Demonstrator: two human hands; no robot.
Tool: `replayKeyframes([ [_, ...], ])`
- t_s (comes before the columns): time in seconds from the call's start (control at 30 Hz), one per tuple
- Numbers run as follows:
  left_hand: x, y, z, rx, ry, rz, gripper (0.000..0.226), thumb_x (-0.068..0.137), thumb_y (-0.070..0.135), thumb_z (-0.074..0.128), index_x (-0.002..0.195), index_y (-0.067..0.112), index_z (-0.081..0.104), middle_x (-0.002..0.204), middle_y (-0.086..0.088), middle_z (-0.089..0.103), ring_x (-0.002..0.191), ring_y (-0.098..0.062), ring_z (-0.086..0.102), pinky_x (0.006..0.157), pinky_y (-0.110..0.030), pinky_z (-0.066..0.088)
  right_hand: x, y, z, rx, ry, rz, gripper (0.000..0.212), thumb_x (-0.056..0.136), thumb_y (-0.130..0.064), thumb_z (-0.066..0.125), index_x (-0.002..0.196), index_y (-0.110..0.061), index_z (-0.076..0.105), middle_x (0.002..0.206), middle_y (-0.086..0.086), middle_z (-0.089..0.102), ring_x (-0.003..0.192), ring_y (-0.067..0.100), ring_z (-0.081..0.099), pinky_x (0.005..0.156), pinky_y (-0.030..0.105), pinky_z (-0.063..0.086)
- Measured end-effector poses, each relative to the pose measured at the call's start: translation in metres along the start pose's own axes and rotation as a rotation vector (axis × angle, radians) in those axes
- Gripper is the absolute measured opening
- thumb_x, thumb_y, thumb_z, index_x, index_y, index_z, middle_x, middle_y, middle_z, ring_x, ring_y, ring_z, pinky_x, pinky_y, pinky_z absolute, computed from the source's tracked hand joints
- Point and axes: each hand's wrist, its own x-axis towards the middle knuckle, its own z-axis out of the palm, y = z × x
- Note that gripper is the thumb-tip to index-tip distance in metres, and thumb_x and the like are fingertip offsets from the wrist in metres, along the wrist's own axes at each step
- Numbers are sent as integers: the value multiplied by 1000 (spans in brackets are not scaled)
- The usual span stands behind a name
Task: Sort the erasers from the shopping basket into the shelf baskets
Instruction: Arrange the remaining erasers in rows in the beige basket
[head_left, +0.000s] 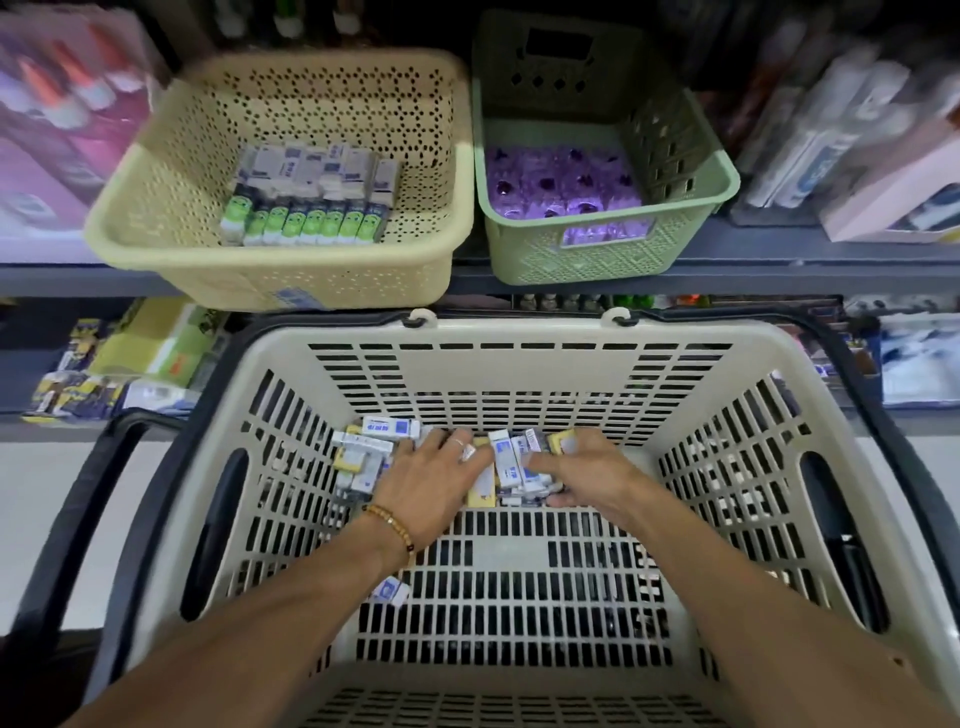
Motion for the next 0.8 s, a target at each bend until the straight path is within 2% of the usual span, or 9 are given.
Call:
replayKeyframes([
  [0.1, 1, -4, -11, -129, -53, -15, 45, 91, 22, 55, 132, 29, 40, 137, -4, 40, 121, -26, 45, 99, -46, 44, -7, -6, -13, 75, -95, 3, 13, 90, -12, 69, 96, -6, 59, 75, 4, 73, 67, 13, 70, 59, 26, 55],
  [0.23, -6, -9, -34, -473, 15, -94, 44, 84, 21, 65, 122, 33, 48, 119, 6, 44, 96, -11, 46, 76, -18, 40, -23, -17, -23, 329, -207, -6, 11, 86, -5, 68, 92, -5, 60, 82, 13, 63, 66, 19, 63, 53, 26, 52],
  [0.3, -13, -11, -49, -655, 18, -154, 40, 79, 18, 70, 108, 38, 51, 112, 7, 46, 91, -9, 47, 71, -16, 35, -35, -25, -21, 438, -300, -50, 8, 80, -6, 71, 80, -7, 63, 82, 13, 60, 65, 19, 60, 50, 26, 51],
  [0.43, -30, -17, -82, -1141, 46, -276, 37, 79, 8, 71, 94, 38, 56, 104, 3, 55, 48, -7, 49, 43, -22, 44, -65, -45, -10, 560, -417, -143, 40, 65, -15, 80, 99, -4, 61, 90, 17, 65, 69, 22, 64, 50, 25, 53],
  [0.5, -42, -20, -99, -1332, 73, -334, 36, 79, 6, 72, 97, 36, 62, 106, 4, 58, 48, -9, 51, 41, -23, 46, -81, -57, -3, 581, -450, -221, 38, 75, -16, 78, 106, -2, 61, 91, 18, 67, 71, 22, 67, 52, 25, 55],
  [0.57, -55, -25, -115, -1477, 135, -348, 37, 77, 6, 73, 94, 37, 67, 103, 4, 62, 49, -2, 55, 42, -19, 44, -96, -73, 6, 573, -464, -297, 35, 81, -15, 70, 110, 0, 58, 92, 19, 67, 72, 21, 68, 53, 25, 55],
  [0.67, -72, -39, -142, -1601, 232, -349, 38, 77, 3, 73, 94, 36, 70, 105, 1, 69, 71, -9, 62, 58, -22, 49, -120, -107, 20, 481, -452, -421, 46, 79, -17, 71, 118, 2, 56, 96, 21, 65, 73, 21, 68, 53, 26, 54],
  [0.73, -84, -53, -162, -1682, 300, -310, 38, 77, -3, 72, 93, 31, 71, 102, -3, 70, 82, -15, 64, 71, -24, 52, -135, -134, 32, 420, -410, -505, 38, 75, -18, 73, 107, -1, 60, 94, 23, 64, 71, 21, 68, 52, 26, 53],
  [0.8, -96, -68, -181, -1773, 369, -278, 38, 77, -7, 70, 90, 28, 72, 96, -2, 71, 85, -16, 67, 74, -24, 54, -144, -162, 47, 395, -348, -566, 35, 71, -20, 75, 99, -4, 60, 92, 28, 59, 67, 21, 67, 47, 26, 50],
])
